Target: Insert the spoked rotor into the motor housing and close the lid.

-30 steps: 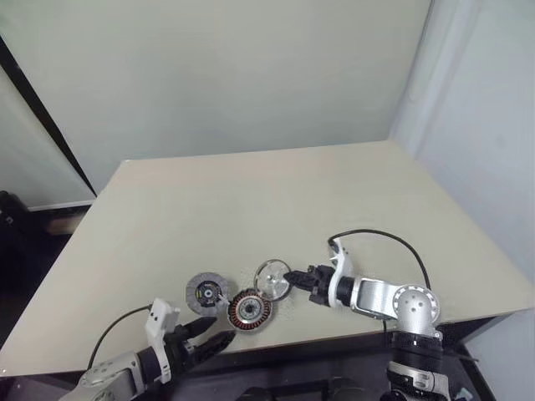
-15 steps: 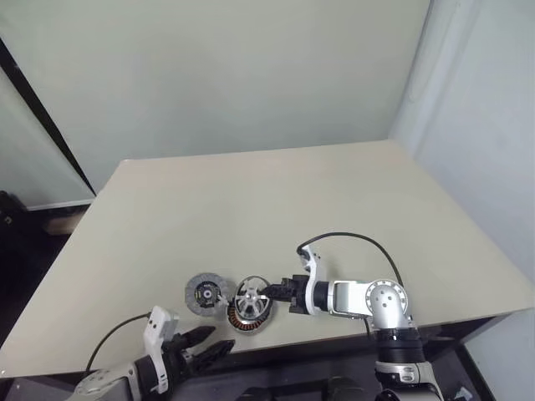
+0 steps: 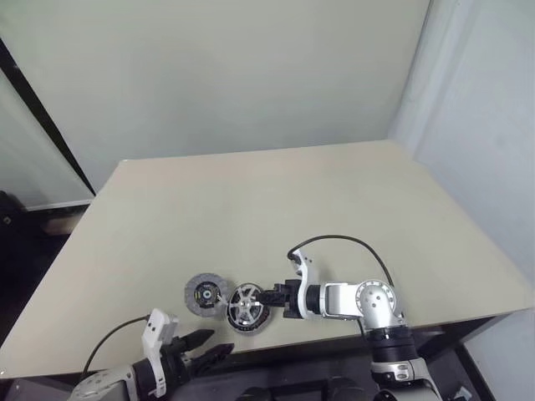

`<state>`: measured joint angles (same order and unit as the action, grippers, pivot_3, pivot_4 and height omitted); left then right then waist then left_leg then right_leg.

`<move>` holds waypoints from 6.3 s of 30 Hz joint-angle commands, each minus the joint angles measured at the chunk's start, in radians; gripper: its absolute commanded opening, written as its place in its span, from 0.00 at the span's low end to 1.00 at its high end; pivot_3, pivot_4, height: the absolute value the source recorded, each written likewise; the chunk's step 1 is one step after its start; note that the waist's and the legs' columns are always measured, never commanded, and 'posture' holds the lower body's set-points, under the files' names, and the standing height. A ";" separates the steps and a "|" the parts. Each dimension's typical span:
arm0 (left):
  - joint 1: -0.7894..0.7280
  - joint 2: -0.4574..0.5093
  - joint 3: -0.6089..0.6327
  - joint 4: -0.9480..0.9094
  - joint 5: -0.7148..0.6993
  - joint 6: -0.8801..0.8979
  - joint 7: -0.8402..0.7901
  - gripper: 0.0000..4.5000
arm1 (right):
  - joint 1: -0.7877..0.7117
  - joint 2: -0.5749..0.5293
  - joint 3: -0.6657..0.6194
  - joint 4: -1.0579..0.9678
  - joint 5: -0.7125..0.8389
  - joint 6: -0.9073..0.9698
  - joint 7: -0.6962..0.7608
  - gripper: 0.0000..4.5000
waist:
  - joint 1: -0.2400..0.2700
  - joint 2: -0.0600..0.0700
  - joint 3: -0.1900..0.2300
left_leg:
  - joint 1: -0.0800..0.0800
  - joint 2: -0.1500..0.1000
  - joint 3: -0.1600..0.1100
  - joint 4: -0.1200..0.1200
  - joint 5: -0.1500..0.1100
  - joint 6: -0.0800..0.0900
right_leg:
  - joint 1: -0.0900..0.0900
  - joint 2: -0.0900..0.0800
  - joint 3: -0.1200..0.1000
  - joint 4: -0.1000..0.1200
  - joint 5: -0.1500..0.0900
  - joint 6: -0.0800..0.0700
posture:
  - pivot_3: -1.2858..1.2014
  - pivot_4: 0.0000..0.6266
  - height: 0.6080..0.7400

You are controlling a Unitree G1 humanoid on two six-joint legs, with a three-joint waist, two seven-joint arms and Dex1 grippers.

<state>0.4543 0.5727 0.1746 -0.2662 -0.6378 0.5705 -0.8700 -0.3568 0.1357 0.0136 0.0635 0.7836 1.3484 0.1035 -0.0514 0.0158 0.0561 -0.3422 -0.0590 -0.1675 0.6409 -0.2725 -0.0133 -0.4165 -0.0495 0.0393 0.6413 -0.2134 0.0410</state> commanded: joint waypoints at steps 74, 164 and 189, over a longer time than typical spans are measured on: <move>-0.002 -0.030 0.002 -0.040 0.015 -0.040 0.024 0.97 | 0.085 -0.326 0.593 -0.124 -0.665 -0.939 0.570 0.01 | 0.002 -0.013 -0.003 | 0.001 0.008 0.019 0.003 -0.003 0.000 | -0.004 -0.001 0.000 0.001 0.000 0.000 | 0.52 0.00 1.00; -0.005 -0.030 0.048 0.049 0.066 -0.105 0.023 0.01 | -0.124 -0.127 0.705 -0.035 -1.019 -0.504 0.651 0.00 | 0.002 -0.013 -0.001 | 0.016 0.017 0.020 0.003 -0.009 -0.011 | 0.006 0.001 -0.010 0.002 0.003 -0.005 | 0.52 0.00 1.00; -0.015 -0.010 0.023 0.032 0.078 -0.091 0.003 0.00 | -0.413 -0.462 0.941 -0.132 -1.067 -0.809 0.961 0.99 | 0.002 -0.013 0.000 | 0.016 0.020 0.019 0.001 -0.011 -0.010 | 0.005 -0.001 -0.017 0.000 0.003 -0.005 | 0.52 0.00 1.00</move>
<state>0.4478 0.5511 0.2031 -0.1997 -0.5606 0.4852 -0.8587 -0.7421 -0.3237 0.9484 -0.0643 -0.2631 0.5929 1.0416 -0.0499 0.0025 0.0559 -0.3263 -0.0385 -0.1481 0.6417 -0.2840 -0.0239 -0.4117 -0.0504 0.0217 0.6409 -0.2108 0.0364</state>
